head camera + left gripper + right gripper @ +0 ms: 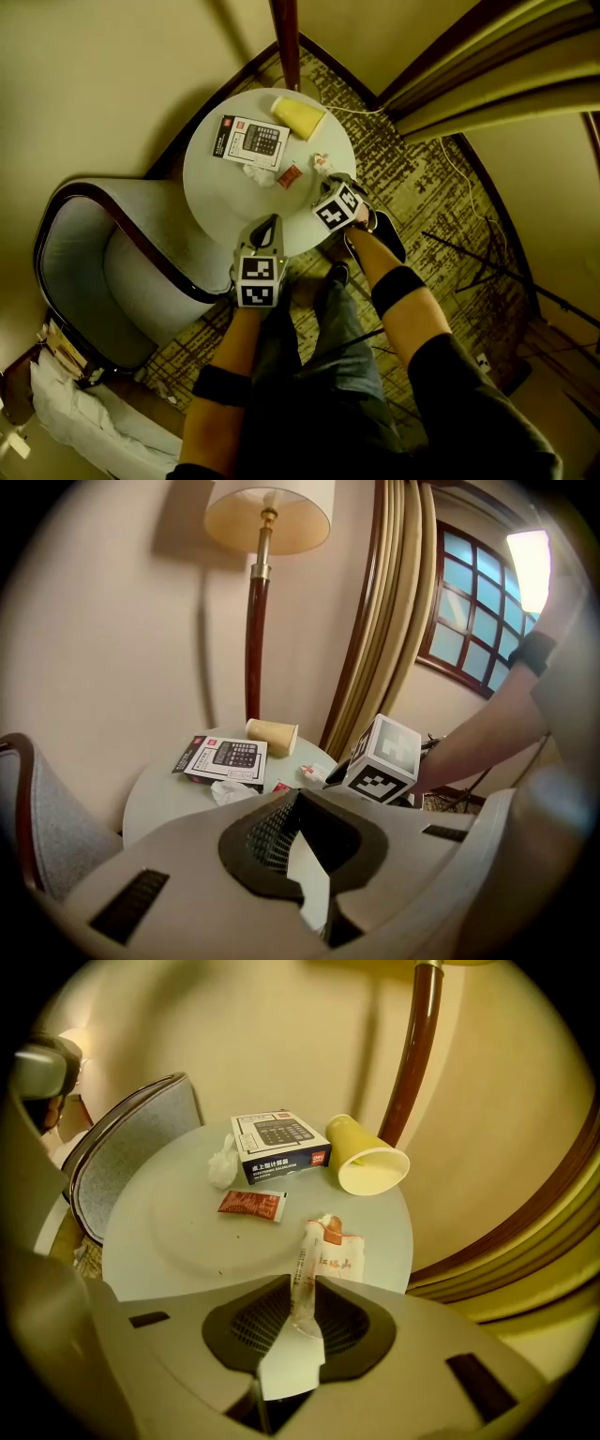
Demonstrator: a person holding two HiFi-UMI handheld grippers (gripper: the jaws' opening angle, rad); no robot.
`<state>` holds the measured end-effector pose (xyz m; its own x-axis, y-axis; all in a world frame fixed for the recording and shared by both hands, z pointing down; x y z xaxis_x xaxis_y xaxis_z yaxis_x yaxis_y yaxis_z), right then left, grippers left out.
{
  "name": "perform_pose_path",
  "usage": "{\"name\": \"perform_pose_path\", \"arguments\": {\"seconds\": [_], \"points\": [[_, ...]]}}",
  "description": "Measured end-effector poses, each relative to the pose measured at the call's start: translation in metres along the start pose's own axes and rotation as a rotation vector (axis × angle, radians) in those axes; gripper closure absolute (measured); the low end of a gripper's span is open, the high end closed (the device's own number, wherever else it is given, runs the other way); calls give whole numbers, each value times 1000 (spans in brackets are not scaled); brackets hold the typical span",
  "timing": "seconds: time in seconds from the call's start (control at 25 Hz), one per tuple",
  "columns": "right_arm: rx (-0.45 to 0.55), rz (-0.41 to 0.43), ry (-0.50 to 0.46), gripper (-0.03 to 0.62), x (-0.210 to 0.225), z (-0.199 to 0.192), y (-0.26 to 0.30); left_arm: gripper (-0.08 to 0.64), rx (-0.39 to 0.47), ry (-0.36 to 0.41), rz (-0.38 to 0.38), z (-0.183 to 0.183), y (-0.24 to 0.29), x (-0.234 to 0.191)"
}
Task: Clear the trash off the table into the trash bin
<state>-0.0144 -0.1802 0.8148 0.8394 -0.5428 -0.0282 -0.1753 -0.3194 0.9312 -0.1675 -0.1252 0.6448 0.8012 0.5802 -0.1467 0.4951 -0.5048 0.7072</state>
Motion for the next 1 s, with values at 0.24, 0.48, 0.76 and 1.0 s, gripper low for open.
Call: {"name": "perform_pose_path", "arguments": {"seconds": [0.24,0.48,0.76,1.0], "points": [[-4,-11,14,549,-2,-5,-11,560,7,-6,-3,-1,-5,0],[32,-11,5,551,-12,8,-45,560,20,-14,-2,3,-20,-1],[122,-18,28,551,-29,28,-118,560,49,2,25,12,-50,-4],[194,-9,108,549,-47,33,-183,560,79,3,35,22,-82,-4]]}}
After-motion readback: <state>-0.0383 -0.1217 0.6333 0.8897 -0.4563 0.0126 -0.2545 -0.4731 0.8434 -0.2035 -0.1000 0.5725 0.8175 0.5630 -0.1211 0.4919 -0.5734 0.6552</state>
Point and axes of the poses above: the fingertips, and each gripper's own axes: y forward along the fingers, x to its right, z out of its top, the point moved 4 cm from there along -y, backward along the fingers, and after that the axes turned 3 degrees about y, right-handed, at the moved point
